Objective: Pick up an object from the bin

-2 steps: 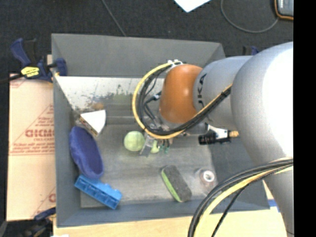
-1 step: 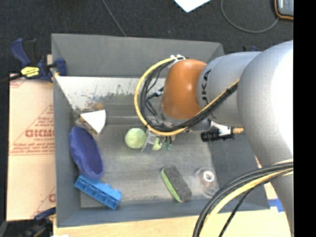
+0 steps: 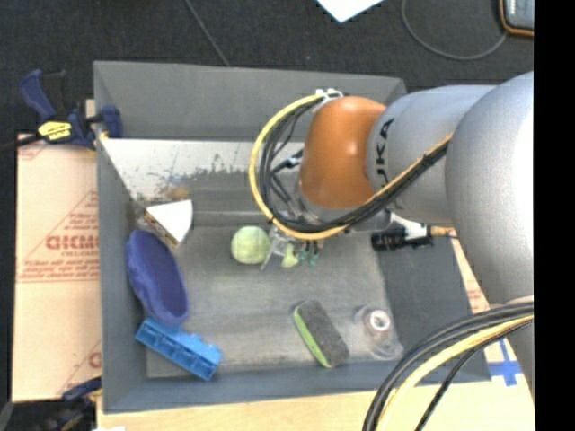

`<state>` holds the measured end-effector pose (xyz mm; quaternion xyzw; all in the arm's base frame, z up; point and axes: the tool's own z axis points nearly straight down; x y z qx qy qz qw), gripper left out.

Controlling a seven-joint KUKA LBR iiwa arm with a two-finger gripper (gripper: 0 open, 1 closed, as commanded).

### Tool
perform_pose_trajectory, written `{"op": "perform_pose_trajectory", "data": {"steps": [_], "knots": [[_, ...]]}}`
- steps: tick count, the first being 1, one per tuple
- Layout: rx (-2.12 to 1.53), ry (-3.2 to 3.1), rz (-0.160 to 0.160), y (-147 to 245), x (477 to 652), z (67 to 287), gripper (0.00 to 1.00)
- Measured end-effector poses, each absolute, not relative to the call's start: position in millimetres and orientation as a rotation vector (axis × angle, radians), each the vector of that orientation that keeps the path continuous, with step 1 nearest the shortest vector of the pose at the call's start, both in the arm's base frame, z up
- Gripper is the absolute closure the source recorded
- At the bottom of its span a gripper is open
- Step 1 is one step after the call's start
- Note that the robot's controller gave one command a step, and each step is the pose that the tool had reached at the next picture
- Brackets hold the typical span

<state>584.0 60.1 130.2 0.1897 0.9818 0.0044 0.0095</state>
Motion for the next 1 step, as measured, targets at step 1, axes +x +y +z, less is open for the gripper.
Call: {"op": "perform_pose_trajectory", "data": {"steps": [1], "knots": [[0.59, 3.065, 0.014, 59.8, 584.6, 152.8, 1.0]]}}
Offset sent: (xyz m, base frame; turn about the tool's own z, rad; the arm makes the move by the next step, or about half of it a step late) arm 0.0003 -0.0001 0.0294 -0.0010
